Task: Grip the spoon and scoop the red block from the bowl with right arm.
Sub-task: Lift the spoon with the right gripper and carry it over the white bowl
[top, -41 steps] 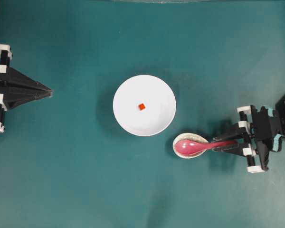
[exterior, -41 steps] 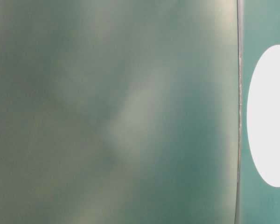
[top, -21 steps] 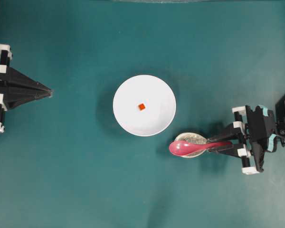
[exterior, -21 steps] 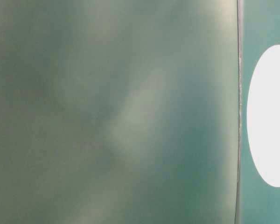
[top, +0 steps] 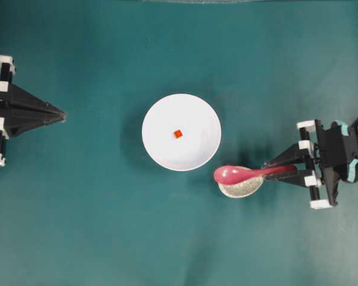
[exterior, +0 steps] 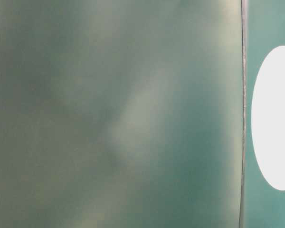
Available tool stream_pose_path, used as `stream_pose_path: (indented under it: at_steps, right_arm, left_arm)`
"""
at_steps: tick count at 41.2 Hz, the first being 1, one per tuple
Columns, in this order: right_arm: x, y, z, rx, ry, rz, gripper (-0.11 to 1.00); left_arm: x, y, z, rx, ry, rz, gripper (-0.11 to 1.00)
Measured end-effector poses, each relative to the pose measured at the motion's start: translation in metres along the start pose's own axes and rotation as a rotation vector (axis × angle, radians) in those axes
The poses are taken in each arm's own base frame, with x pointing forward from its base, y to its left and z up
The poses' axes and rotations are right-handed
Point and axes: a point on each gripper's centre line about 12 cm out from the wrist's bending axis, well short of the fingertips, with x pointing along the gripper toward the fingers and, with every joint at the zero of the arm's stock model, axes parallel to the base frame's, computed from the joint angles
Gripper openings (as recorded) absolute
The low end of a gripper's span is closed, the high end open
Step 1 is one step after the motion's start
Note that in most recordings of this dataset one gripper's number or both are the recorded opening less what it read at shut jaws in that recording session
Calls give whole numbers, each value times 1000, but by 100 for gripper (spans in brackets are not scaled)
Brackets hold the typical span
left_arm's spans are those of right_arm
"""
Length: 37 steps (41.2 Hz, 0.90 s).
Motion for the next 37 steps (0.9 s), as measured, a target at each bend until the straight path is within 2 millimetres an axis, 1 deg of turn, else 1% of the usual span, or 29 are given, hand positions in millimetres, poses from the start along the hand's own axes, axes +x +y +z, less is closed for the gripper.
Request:
stream_pose_path:
  at_steps: [6, 15, 25, 37]
  right_arm:
    - [-9, -10, 12, -23, 15, -21, 25]
    - [-28, -27, 37, -49, 17, -52, 25]
    - [-43, -39, 66, -88, 12, -80, 25]
    - [-47, -49, 95, -144, 15, -112, 25]
  left_arm:
    - [0, 0, 0, 0, 0, 0, 0]
    - [0, 0, 0, 0, 2, 0, 0]
    - [0, 0, 0, 2, 0, 0, 0]
    - [0, 2, 1, -2, -3, 9, 0]
